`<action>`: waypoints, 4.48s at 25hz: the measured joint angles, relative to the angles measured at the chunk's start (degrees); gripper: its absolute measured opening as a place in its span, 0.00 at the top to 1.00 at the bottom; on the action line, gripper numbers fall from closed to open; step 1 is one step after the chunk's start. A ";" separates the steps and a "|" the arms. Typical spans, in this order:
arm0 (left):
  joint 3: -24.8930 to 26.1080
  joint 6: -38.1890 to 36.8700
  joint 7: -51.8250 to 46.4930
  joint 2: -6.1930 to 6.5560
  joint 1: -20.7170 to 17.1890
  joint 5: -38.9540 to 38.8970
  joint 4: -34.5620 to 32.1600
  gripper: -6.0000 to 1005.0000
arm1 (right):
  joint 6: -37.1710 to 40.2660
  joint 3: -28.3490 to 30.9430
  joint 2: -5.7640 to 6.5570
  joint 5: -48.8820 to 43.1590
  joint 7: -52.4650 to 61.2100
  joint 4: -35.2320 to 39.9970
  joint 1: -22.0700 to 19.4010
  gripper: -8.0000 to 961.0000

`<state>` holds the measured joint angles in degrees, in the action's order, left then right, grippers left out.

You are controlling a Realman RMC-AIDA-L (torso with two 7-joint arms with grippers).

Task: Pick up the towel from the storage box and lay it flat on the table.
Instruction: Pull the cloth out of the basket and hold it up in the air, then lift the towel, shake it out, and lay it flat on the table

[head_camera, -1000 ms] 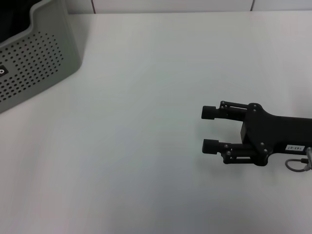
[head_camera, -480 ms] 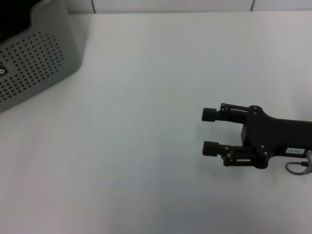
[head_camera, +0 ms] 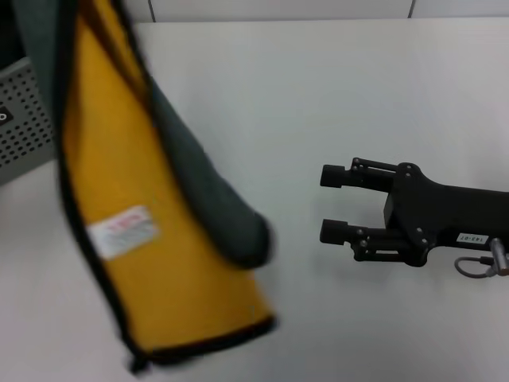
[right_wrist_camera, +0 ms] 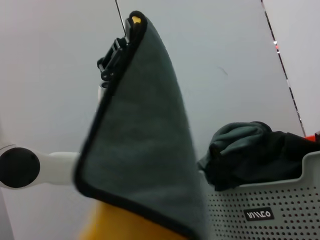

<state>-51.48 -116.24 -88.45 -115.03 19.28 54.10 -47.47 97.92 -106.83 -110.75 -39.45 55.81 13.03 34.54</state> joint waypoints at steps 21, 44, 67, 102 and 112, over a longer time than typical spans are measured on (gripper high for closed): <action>-1.19 -0.25 10.77 -4.55 5.92 15.62 13.52 0.98 | -1.75 8.83 -4.18 -0.18 -4.96 4.14 -2.08 0.22; -2.87 -0.21 18.85 -4.86 8.48 13.78 21.68 0.97 | -3.33 6.03 -5.36 1.22 -4.20 6.43 -2.46 0.32; -9.86 -0.31 18.95 -4.85 8.14 12.34 21.11 0.97 | -7.32 9.80 -5.09 2.50 -4.12 6.92 -4.71 0.57; -13.27 13.46 41.34 -5.57 4.65 17.06 36.57 0.96 | -6.95 19.22 -3.60 0.46 -5.37 27.09 -3.24 0.99; -13.17 14.81 42.24 -5.64 4.48 13.79 36.65 0.82 | -7.91 19.39 -3.93 -0.25 -5.36 27.14 -3.17 0.98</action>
<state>-64.65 -101.43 -46.21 -120.67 23.76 67.89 -10.82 90.01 -87.43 -114.68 -39.70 50.45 40.17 31.37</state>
